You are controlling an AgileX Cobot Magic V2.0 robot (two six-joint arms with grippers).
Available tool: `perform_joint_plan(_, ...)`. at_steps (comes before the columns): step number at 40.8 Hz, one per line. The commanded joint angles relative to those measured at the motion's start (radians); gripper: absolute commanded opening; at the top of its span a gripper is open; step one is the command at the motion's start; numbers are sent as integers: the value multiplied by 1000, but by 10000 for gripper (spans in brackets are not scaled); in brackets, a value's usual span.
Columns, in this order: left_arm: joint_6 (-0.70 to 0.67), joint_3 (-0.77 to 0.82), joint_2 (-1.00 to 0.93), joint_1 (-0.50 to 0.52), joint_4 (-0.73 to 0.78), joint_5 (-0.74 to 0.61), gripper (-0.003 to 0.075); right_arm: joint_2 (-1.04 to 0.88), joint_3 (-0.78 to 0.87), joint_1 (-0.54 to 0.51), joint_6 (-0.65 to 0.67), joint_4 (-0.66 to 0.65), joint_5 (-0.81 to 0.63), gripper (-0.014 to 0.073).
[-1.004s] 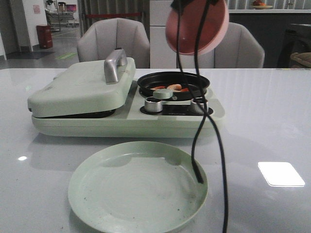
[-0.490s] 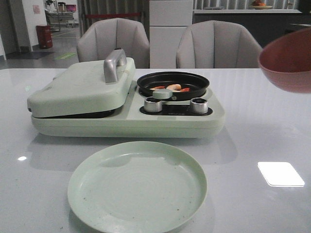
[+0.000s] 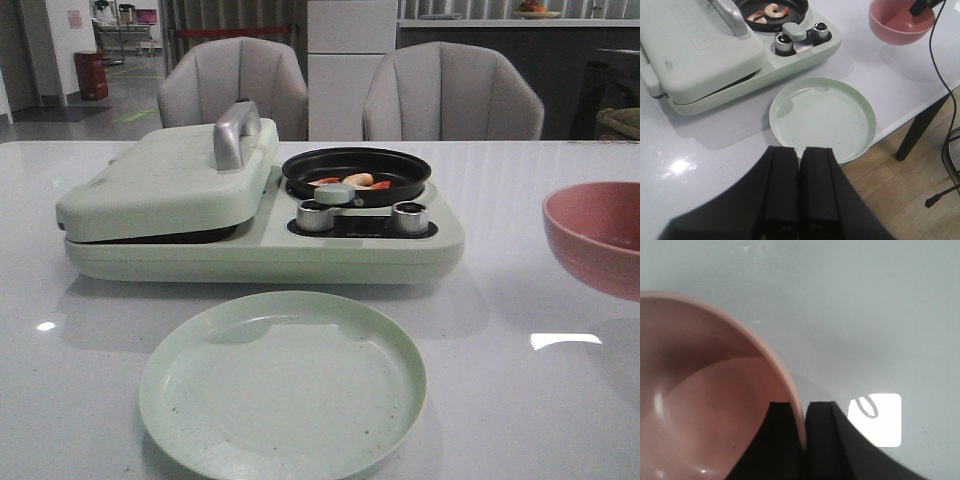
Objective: Make breakfast with bread and shrimp
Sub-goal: 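Carry the empty bowl back and set it on the table with the right gripper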
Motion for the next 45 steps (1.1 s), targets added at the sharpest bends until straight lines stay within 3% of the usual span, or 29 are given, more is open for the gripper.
perform_joint_plan(1,-8,-29,9,-4,-15,-67,101,-1,-15,-1,-14,19,-69,45)
perform_joint_plan(5,-8,-29,9,-4,-15,-67,101,31,-15,-1,-14,18,-70,80)
perform_joint_plan(14,-8,-29,9,-4,-24,-67,101,28,-16,-1,-14,4,-66,424)
perform_joint_plan(17,-8,-29,9,-4,-24,-67,101,15,-27,-1,-14,1,-43,489)
perform_joint_plan(24,-8,-29,9,-4,-25,-66,101,-119,-34,46,-15,2,-15,456)
perform_joint_plan(38,-8,-29,9,-4,-27,-66,101,-470,-33,363,-6,-76,108,441)
perform_joint_plan(45,-8,-29,9,-4,-27,-66,101,-608,-33,433,87,-182,242,441)
